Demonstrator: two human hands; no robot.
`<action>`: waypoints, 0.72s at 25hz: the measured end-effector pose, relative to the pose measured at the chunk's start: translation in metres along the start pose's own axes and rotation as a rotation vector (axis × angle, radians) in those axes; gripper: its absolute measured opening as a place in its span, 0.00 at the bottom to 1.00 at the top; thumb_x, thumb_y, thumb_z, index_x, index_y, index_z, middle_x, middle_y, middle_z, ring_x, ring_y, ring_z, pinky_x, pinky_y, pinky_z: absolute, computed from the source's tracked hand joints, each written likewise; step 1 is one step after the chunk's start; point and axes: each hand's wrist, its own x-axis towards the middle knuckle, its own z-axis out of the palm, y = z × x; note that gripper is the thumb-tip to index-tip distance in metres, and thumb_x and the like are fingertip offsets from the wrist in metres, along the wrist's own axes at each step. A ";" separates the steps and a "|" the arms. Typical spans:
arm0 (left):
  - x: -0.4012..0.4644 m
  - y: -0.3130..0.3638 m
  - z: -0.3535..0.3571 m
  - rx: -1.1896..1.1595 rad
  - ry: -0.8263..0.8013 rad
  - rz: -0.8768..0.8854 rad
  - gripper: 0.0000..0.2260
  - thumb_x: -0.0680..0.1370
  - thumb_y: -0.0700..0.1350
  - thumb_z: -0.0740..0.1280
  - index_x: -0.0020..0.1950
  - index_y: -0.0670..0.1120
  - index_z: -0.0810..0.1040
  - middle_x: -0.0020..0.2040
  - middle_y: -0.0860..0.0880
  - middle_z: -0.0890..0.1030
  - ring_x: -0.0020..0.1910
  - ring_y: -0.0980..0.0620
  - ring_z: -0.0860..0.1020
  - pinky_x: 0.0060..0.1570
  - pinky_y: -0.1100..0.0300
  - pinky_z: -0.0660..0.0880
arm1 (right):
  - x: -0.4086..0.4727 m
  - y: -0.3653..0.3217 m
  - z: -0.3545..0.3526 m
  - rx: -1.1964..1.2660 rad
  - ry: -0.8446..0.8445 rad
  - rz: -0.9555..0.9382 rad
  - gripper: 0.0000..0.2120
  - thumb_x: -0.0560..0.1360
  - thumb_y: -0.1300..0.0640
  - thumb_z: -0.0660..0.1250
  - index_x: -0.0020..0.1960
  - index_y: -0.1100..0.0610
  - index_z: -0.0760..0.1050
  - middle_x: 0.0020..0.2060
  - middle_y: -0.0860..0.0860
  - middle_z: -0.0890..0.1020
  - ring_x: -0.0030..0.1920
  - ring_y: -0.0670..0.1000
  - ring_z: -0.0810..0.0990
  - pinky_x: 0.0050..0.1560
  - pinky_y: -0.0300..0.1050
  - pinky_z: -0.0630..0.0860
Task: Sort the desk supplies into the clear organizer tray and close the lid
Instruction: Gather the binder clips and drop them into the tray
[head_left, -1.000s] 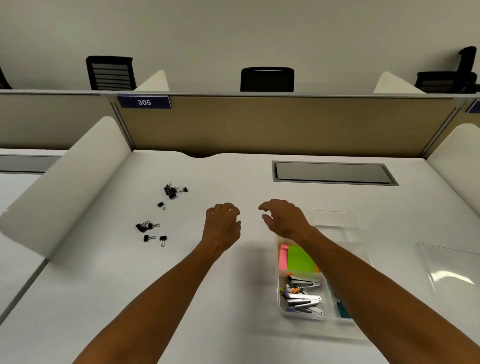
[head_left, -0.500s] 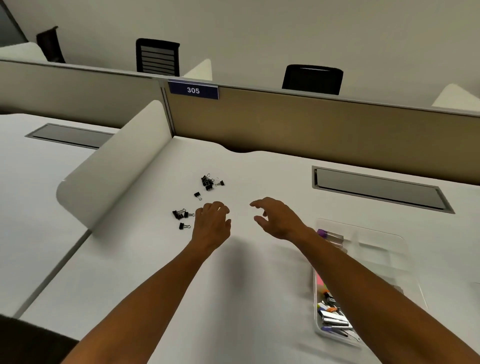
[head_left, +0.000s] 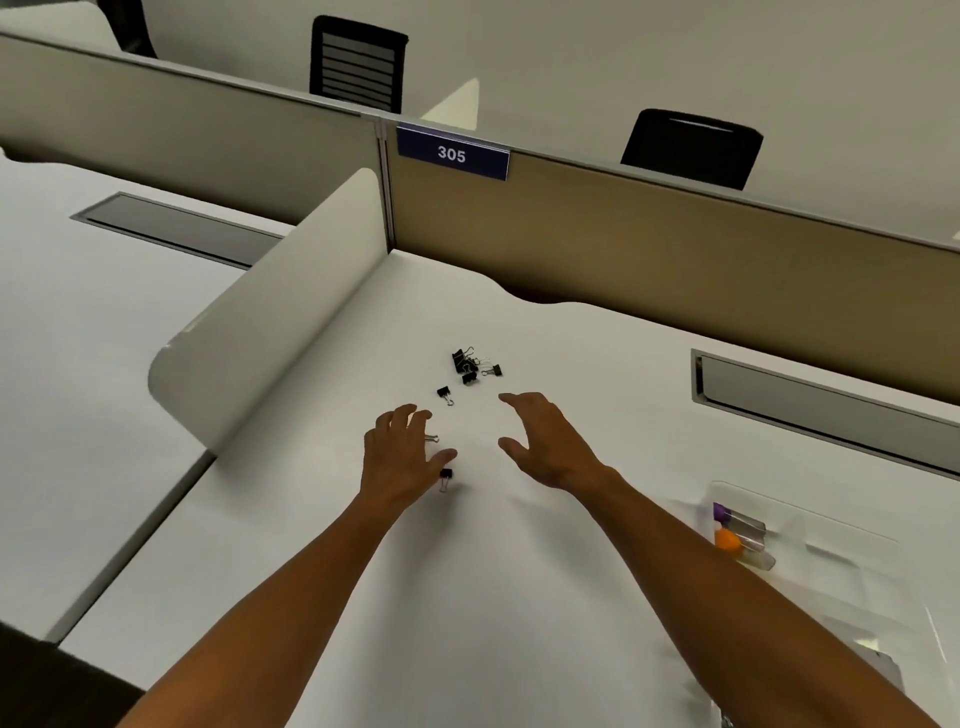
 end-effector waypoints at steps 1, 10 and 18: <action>0.001 -0.004 0.004 -0.003 -0.025 -0.002 0.33 0.71 0.65 0.67 0.71 0.51 0.67 0.72 0.49 0.68 0.71 0.44 0.64 0.66 0.47 0.65 | 0.008 -0.002 0.003 -0.006 -0.005 0.007 0.30 0.77 0.49 0.66 0.77 0.49 0.60 0.72 0.53 0.66 0.71 0.56 0.66 0.68 0.53 0.69; 0.011 -0.022 0.043 -0.051 -0.133 0.076 0.44 0.69 0.76 0.54 0.77 0.53 0.52 0.77 0.50 0.60 0.78 0.43 0.49 0.75 0.41 0.47 | 0.084 -0.005 0.029 -0.067 -0.035 0.059 0.35 0.75 0.44 0.67 0.78 0.51 0.57 0.76 0.55 0.61 0.73 0.60 0.61 0.71 0.56 0.65; 0.011 -0.022 0.059 0.121 -0.088 0.141 0.38 0.72 0.75 0.51 0.73 0.51 0.63 0.74 0.47 0.65 0.75 0.42 0.58 0.74 0.40 0.53 | 0.152 0.004 0.046 0.038 0.032 0.088 0.55 0.62 0.24 0.68 0.79 0.45 0.48 0.79 0.51 0.51 0.78 0.57 0.49 0.75 0.59 0.57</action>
